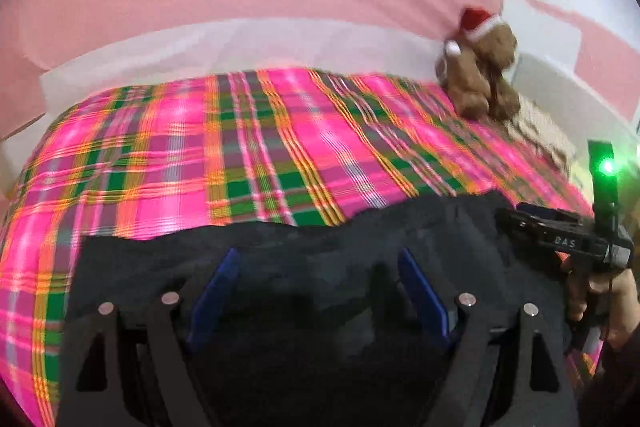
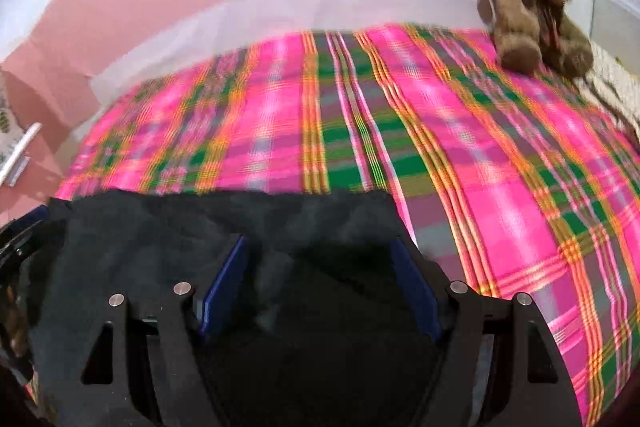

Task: Fold large clothes

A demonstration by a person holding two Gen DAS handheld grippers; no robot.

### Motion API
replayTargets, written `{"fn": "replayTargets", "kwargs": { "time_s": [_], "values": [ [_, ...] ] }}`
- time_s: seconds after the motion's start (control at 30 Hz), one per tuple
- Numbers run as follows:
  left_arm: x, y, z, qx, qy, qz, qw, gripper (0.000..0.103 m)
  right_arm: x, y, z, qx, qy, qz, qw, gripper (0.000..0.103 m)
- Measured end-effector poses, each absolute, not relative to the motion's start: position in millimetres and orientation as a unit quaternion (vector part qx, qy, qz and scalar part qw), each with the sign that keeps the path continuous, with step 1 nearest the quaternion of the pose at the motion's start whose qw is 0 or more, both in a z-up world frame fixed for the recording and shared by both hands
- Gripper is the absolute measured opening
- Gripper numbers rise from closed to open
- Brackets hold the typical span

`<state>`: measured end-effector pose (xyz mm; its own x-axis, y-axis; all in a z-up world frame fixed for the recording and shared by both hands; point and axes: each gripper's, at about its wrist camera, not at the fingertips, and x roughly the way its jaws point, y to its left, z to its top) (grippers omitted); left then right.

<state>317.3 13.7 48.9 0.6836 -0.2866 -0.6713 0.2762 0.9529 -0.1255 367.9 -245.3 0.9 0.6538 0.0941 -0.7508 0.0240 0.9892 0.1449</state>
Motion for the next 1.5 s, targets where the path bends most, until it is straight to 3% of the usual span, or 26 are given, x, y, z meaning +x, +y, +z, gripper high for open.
{"fn": "replayTargets", "kwargs": {
  "time_s": [0.13,0.4,0.6,0.8,1.0,1.27,1.5],
  "values": [
    [348,-1,12,0.005,0.406,-0.134,0.904,0.084,380,-257,-24,0.092,0.442,0.014,0.892,0.074],
    [353,0,-16,-0.005,0.396,-0.116,0.911,0.084,396,-252,-55,0.083,0.453,0.003,0.887,0.074],
    [352,8,2,-0.008,0.415,-0.104,0.904,0.080,392,-258,-43,0.091,0.461,-0.001,0.883,0.074],
    [309,72,50,-0.002,0.349,-0.085,0.933,0.080,340,-272,7,0.092,0.394,0.021,0.914,0.074],
    [321,146,6,-0.073,0.389,-0.032,0.918,0.080,339,-286,-29,0.114,0.420,0.017,0.900,0.074],
    [330,140,-21,-0.083,0.381,-0.029,0.920,0.082,347,-282,-54,0.100,0.420,0.004,0.902,0.074],
    [321,135,0,-0.060,0.379,-0.018,0.923,0.081,344,-281,-40,0.086,0.426,-0.014,0.900,0.074]
  ]
}}
